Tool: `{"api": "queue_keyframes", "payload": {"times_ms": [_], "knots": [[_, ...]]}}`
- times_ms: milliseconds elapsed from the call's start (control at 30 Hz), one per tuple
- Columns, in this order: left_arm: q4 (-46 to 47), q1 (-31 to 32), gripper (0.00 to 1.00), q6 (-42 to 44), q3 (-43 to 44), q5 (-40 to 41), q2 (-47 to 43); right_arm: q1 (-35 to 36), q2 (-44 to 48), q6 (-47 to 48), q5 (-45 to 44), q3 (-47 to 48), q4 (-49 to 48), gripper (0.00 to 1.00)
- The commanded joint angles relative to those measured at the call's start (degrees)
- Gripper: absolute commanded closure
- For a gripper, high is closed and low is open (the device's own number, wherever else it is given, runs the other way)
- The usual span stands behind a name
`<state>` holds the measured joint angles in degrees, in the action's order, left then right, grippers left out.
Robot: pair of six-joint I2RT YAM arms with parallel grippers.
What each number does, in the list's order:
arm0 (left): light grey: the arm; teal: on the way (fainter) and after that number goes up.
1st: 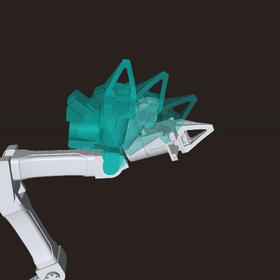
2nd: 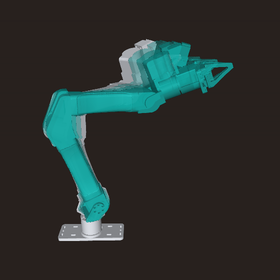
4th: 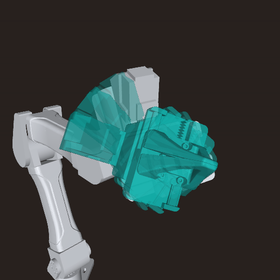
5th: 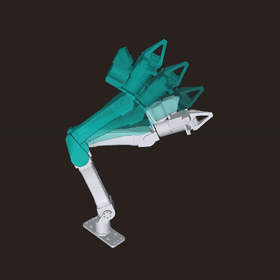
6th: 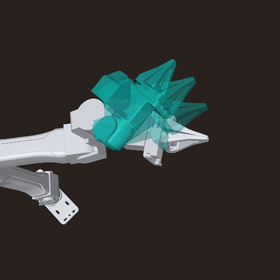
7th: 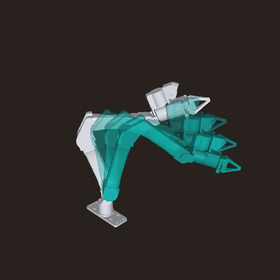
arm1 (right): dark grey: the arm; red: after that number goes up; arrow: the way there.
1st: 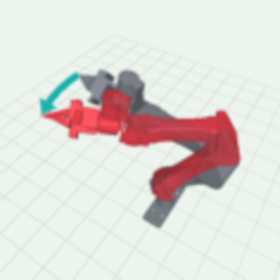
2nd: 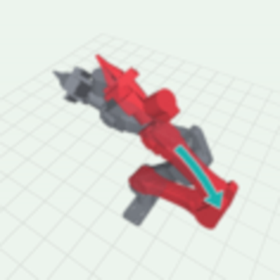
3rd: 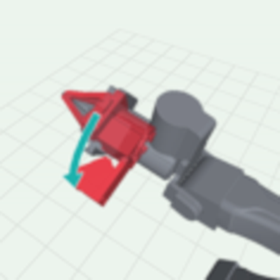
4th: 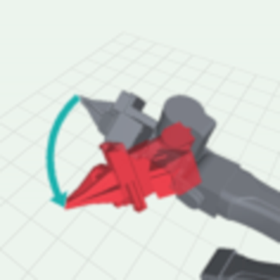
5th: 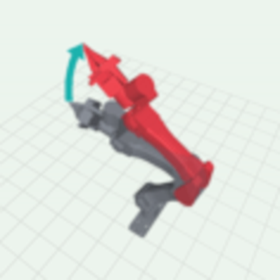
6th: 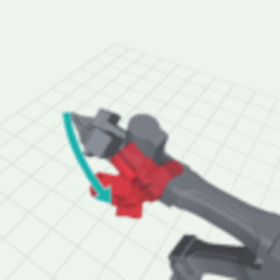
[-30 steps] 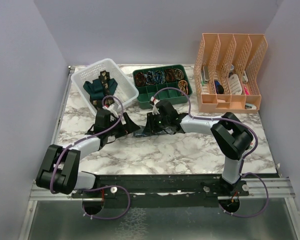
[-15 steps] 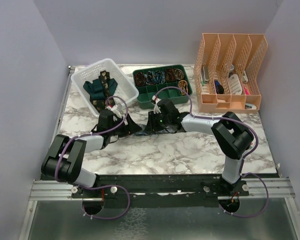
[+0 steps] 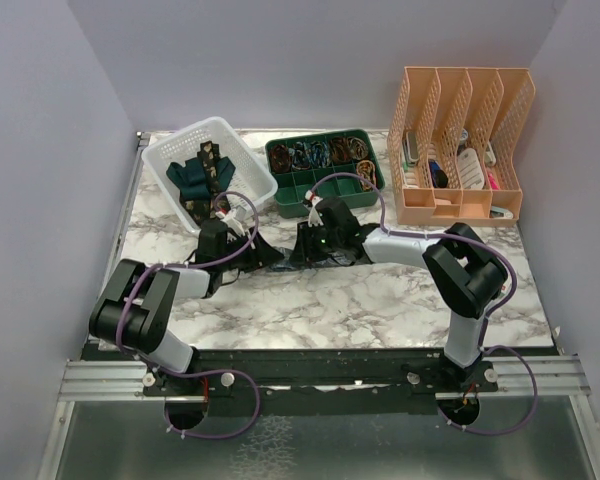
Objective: Roll the ties
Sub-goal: Roll the tie at the center of the board.
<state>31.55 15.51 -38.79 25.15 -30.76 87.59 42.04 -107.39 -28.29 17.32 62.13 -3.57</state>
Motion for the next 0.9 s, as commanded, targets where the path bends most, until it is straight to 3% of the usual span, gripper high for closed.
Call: {"api": "queue_keyframes", "payload": {"times_ms": [0, 333, 533, 667, 767, 867], "knots": [[4.8, 0.3, 0.46, -0.8, -0.5, -1.9, 1.7, -0.4, -1.7, 0.1, 1.0, -1.1, -1.1, 0.68], [7.1, 0.8, 0.55, -0.3, -0.2, -2.8, 4.1, -0.5, -2.0, 0.0, 1.6, -0.9, -1.1, 0.68], [7.1, 1.2, 0.78, 0.2, 0.0, -2.3, 4.3, -0.7, -1.5, -0.1, 1.8, -0.8, -1.0, 0.68], [6.8, 1.3, 0.97, 0.5, -0.8, -1.2, 2.7, -0.9, -0.1, 0.0, 1.8, -0.4, -0.3, 0.58], [4.4, 1.4, 1.00, 1.0, -0.7, -0.2, 1.0, -1.2, 1.5, 0.5, 1.8, 0.6, 1.4, 0.54], [-4.0, 2.0, 1.00, 3.8, 1.0, 3.4, -1.6, -2.0, 4.5, 1.1, 1.1, 0.4, 1.9, 0.52]]}}
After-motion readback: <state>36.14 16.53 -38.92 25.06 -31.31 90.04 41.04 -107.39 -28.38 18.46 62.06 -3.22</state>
